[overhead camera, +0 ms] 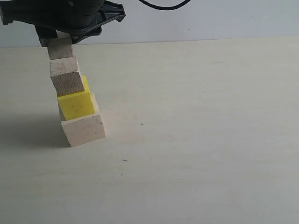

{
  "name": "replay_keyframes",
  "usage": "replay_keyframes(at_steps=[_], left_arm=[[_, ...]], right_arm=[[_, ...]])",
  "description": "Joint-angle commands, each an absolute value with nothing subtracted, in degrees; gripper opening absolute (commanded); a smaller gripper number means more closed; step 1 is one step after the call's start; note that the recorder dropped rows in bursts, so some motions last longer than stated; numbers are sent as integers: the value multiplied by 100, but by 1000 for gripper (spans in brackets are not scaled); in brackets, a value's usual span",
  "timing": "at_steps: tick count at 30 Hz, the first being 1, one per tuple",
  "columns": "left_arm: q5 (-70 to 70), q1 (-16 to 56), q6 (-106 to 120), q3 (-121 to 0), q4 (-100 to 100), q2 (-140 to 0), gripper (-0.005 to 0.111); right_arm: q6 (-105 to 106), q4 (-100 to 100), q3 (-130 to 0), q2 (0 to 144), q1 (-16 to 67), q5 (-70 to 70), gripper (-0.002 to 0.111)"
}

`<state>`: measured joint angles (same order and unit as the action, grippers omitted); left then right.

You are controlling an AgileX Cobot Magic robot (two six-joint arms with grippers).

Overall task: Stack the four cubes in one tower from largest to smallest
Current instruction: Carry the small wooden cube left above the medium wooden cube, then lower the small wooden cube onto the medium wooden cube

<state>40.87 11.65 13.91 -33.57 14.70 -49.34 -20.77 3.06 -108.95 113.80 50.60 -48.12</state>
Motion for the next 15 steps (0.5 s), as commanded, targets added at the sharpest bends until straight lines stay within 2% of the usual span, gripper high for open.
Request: replay_keyframes(at_steps=[1, 15], left_arm=[[4051, 1201, 1347, -3336, 1538, -4936, 0], [4051, 1201, 1347, -3336, 1550, -4936, 0]], right_arm=[[-2102, 242, -10907, 11393, 5068, -4813, 0], [-2102, 254, -10907, 11588, 5068, -4702, 0]])
